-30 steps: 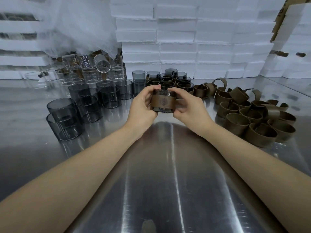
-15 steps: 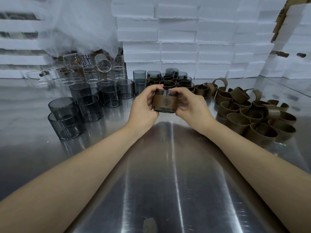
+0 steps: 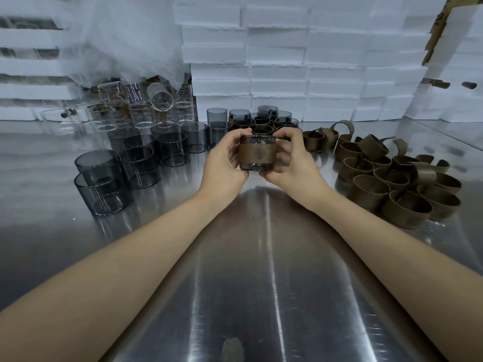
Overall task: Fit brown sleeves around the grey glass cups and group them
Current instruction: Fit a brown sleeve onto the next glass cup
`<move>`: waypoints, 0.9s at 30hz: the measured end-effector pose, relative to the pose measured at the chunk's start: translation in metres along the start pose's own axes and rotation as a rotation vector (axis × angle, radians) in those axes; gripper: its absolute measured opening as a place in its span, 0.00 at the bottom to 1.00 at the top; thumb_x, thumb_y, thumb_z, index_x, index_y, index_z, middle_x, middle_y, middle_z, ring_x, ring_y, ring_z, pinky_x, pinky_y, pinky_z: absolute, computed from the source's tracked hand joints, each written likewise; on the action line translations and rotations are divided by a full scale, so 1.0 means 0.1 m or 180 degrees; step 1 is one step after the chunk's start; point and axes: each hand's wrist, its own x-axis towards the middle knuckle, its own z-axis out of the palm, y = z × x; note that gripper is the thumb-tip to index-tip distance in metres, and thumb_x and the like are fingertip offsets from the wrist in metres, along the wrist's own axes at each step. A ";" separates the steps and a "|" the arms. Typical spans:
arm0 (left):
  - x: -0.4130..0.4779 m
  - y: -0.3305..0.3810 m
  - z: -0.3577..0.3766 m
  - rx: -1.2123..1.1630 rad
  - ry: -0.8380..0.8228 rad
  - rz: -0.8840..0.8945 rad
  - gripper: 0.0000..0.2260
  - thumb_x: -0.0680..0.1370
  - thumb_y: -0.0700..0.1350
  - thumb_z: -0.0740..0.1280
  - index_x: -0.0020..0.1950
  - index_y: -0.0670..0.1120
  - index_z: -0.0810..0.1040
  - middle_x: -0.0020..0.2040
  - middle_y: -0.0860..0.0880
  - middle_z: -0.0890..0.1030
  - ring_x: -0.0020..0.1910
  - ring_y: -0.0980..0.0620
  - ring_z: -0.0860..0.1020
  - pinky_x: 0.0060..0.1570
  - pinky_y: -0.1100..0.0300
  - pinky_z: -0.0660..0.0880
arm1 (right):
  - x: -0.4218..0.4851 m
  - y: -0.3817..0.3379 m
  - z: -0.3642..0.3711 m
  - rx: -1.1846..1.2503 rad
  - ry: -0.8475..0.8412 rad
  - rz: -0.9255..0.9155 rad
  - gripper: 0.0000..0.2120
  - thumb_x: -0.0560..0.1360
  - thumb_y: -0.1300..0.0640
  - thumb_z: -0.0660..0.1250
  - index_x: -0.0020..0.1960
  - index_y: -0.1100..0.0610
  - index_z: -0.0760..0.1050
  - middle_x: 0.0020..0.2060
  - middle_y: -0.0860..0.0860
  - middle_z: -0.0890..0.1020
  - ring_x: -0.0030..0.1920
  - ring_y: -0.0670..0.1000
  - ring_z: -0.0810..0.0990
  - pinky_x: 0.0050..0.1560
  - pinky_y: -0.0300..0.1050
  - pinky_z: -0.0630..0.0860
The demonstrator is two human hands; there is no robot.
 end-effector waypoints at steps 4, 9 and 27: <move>-0.01 0.00 0.00 0.0088 -0.0022 0.0024 0.31 0.66 0.17 0.61 0.65 0.38 0.72 0.62 0.47 0.76 0.61 0.56 0.76 0.61 0.64 0.74 | -0.02 -0.02 -0.02 -0.0035 -0.0103 -0.0083 0.31 0.68 0.71 0.73 0.60 0.50 0.61 0.57 0.51 0.74 0.53 0.47 0.81 0.53 0.43 0.80; 0.01 -0.06 -0.02 0.0153 -0.0060 -0.0114 0.29 0.66 0.18 0.63 0.61 0.43 0.72 0.58 0.48 0.76 0.56 0.57 0.76 0.55 0.65 0.76 | -0.04 -0.05 -0.02 0.0289 -0.0373 0.0134 0.25 0.73 0.60 0.73 0.61 0.45 0.64 0.61 0.55 0.74 0.58 0.51 0.80 0.60 0.50 0.78; 0.02 -0.06 -0.04 0.4148 -0.0457 0.0483 0.25 0.75 0.33 0.63 0.72 0.43 0.67 0.79 0.41 0.55 0.79 0.42 0.50 0.76 0.50 0.43 | 0.01 -0.07 -0.08 -0.1515 0.0727 -0.0897 0.07 0.75 0.65 0.63 0.52 0.60 0.76 0.51 0.50 0.75 0.50 0.47 0.75 0.52 0.38 0.71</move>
